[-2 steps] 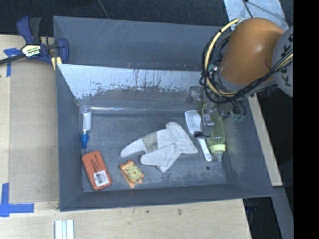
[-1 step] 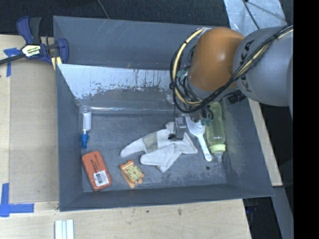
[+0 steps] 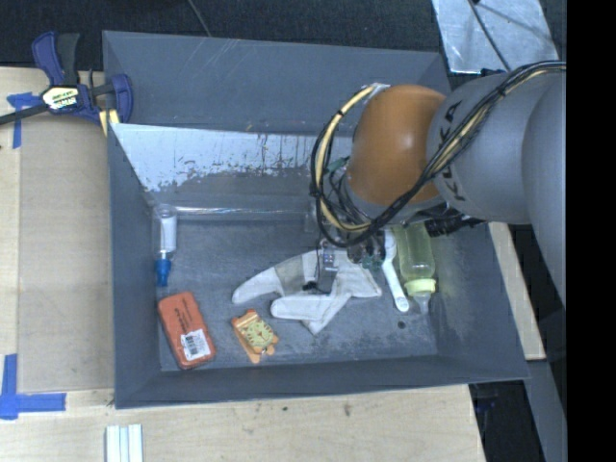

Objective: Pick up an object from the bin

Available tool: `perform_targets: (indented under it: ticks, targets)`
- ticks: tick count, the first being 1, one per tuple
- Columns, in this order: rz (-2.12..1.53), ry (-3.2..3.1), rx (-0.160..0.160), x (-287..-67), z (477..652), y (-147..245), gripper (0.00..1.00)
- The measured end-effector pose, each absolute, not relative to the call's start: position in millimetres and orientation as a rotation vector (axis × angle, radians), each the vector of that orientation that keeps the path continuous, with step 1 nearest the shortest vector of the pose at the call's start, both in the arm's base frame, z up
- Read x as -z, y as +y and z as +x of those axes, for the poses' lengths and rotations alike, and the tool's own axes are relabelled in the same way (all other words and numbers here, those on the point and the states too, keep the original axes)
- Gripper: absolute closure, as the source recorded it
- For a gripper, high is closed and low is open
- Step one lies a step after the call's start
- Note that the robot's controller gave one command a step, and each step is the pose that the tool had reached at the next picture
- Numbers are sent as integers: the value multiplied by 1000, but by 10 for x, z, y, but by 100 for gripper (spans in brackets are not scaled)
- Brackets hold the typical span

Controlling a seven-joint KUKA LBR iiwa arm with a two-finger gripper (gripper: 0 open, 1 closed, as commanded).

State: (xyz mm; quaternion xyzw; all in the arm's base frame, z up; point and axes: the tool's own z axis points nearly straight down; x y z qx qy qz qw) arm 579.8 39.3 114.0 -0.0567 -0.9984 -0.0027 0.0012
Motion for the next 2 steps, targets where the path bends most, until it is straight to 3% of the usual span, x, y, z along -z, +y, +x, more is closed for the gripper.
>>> perform_targets:
  ticks: [1,2]
  targets:
    - [78,-3143,2,-737,5704,239,100]
    - [78,-3143,1,-737,5704,239,100]
